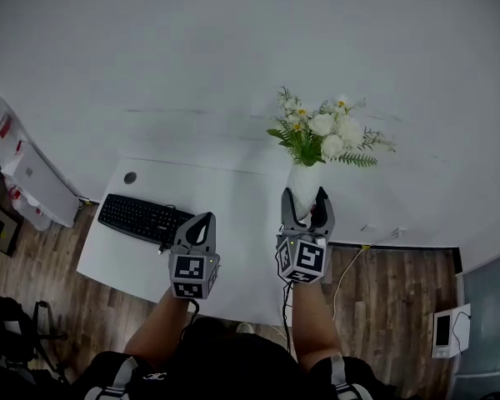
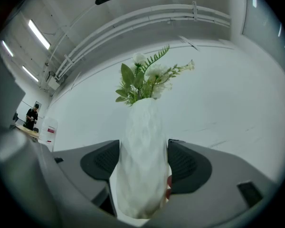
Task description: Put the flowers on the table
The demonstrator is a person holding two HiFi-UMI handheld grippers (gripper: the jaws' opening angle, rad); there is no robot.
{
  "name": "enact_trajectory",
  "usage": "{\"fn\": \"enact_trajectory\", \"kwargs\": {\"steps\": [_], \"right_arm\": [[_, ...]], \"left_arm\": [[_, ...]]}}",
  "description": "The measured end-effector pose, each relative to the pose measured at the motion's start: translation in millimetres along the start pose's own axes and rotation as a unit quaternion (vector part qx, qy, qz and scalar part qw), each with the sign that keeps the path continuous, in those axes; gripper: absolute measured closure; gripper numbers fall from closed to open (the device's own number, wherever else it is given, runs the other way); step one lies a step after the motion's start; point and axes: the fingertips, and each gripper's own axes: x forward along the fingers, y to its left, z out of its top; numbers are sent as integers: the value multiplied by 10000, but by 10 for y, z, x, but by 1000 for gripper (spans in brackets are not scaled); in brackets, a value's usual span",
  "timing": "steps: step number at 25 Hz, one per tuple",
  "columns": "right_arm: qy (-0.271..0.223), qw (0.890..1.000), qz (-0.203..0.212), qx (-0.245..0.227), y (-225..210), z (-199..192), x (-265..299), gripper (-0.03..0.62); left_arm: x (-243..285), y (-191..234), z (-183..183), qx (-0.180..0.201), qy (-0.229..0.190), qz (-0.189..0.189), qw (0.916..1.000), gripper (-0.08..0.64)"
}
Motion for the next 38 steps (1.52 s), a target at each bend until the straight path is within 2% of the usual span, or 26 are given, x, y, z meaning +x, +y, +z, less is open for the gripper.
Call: {"fn": "enact_trajectory", "kwargs": {"steps": [4,12,16,38], "right_arm": [[122,9999,-8,16,29,-148,256,265],[224,9995,-189,69,-24,-408,459,265],[394,9990,-231,7,-7,-649,705,265],[1540,9872,-404,-88,-34,-2403,1725,267]], "left_arm": [[198,170,7,-24,61,15,10000,555],[365,231,-1,158,28,-119,9998,555],[543,389,-111,84,211,-205,9995,555],[1370,1071,-898,20,1113,-245,9935,555]]}}
